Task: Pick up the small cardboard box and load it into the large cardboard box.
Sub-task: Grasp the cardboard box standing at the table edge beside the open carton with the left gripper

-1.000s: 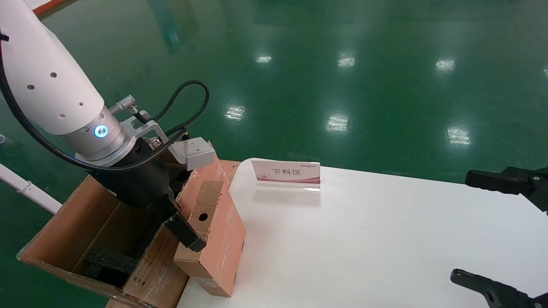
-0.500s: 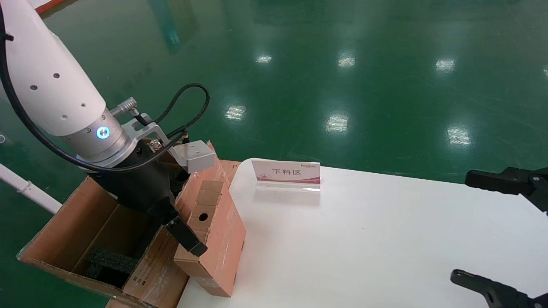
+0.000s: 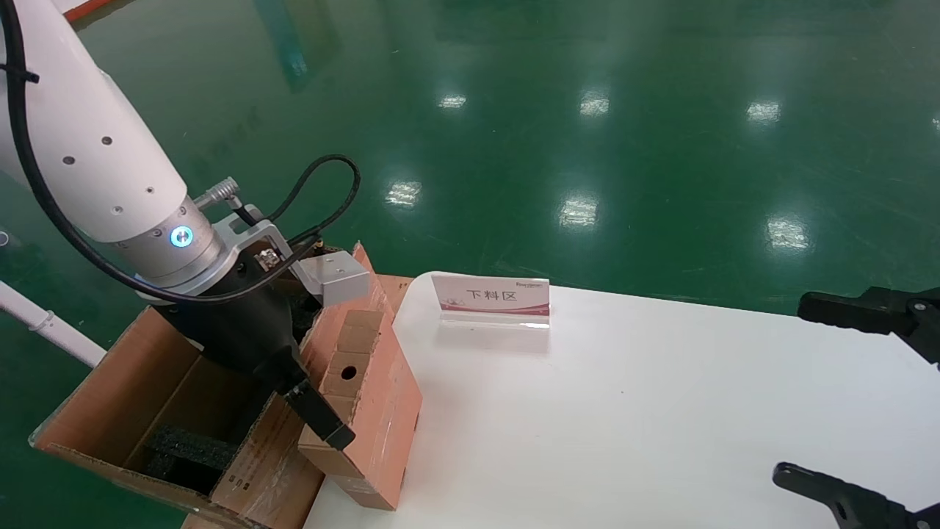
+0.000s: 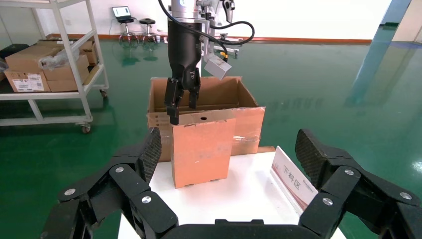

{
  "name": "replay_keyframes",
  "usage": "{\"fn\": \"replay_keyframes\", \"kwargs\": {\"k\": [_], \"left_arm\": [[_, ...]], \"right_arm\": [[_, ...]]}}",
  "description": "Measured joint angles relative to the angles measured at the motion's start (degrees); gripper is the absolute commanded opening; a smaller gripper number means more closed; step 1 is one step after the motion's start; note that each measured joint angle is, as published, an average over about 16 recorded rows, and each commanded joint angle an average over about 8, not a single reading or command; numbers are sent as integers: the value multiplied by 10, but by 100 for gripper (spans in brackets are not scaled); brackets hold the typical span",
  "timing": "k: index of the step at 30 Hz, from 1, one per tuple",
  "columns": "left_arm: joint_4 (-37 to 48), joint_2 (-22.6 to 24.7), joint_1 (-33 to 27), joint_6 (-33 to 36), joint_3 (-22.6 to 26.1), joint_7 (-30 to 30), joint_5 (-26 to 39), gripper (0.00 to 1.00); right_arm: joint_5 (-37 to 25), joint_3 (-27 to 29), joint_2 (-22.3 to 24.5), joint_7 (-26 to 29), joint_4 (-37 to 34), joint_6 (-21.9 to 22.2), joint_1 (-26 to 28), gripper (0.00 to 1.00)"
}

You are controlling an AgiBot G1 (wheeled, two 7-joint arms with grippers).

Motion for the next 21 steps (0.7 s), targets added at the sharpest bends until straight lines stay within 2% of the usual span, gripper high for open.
{"fn": "replay_keyframes", "kwargs": {"k": [21], "left_arm": [[15, 9, 10, -3, 11, 0, 0, 100]], "right_arm": [[1, -1, 0, 0, 0, 0, 0, 100]]}}
